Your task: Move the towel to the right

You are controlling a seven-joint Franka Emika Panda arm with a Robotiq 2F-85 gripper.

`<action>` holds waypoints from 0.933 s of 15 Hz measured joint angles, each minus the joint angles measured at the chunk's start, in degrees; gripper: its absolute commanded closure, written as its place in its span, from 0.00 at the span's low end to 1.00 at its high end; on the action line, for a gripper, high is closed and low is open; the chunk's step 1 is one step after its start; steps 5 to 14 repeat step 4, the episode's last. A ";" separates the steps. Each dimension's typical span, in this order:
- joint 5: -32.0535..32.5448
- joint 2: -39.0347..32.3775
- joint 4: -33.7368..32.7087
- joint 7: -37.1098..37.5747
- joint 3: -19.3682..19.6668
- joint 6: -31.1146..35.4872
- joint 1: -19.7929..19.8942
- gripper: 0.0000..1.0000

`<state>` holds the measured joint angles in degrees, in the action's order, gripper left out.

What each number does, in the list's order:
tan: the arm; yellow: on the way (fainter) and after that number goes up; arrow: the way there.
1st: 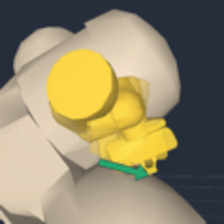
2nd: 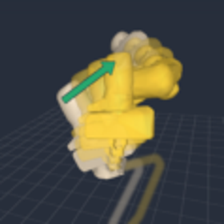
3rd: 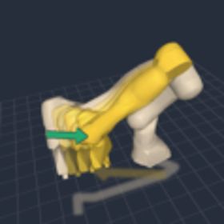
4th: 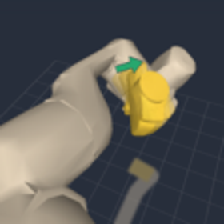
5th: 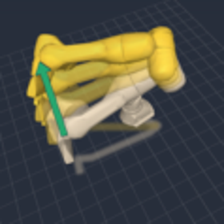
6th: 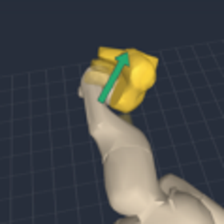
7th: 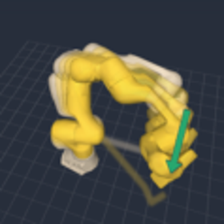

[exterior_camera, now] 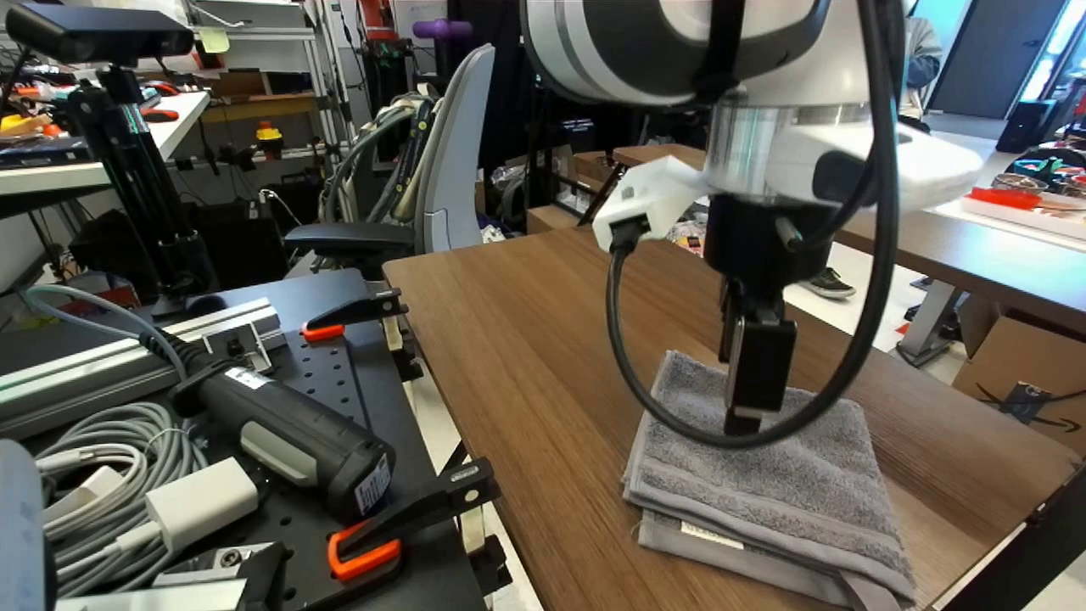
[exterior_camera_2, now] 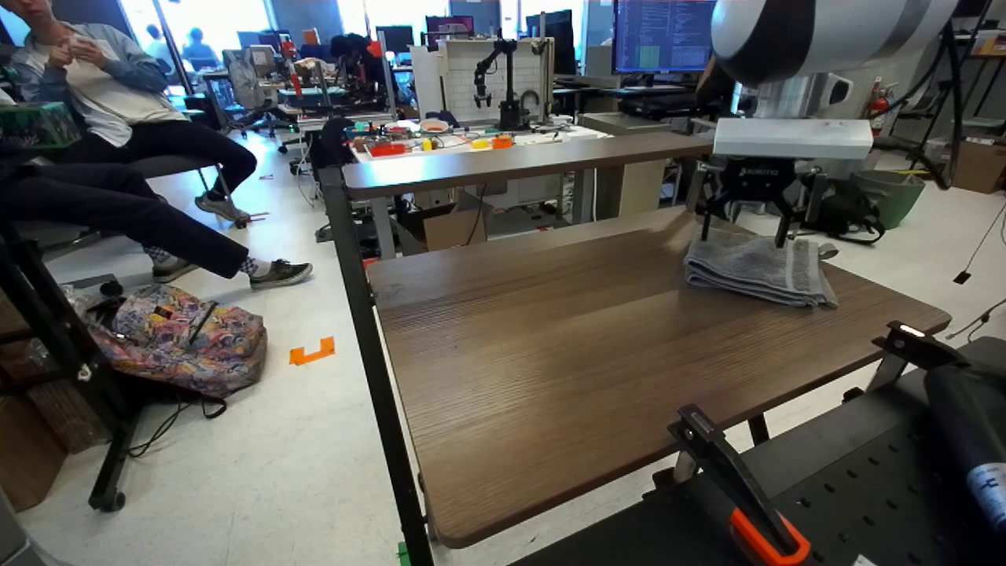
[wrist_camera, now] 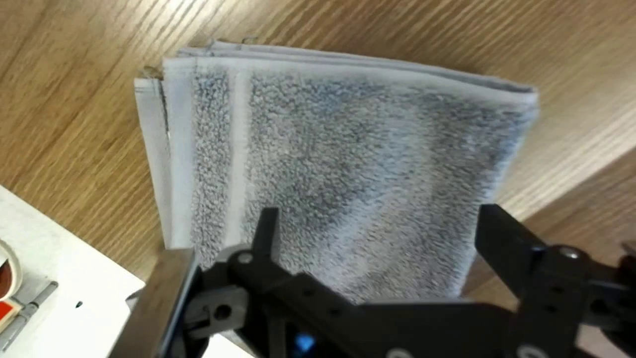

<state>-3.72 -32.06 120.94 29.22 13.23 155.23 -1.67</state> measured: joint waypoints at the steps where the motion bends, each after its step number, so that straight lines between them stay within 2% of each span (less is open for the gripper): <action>1: 0.15 2.14 0.66 0.01 0.22 -0.67 -0.91 0.00; 4: 1.19 10.31 3.70 -1.74 -0.48 -7.62 -2.85 0.00; 14: 1.19 10.31 3.70 -1.74 -0.48 -7.62 -2.85 0.00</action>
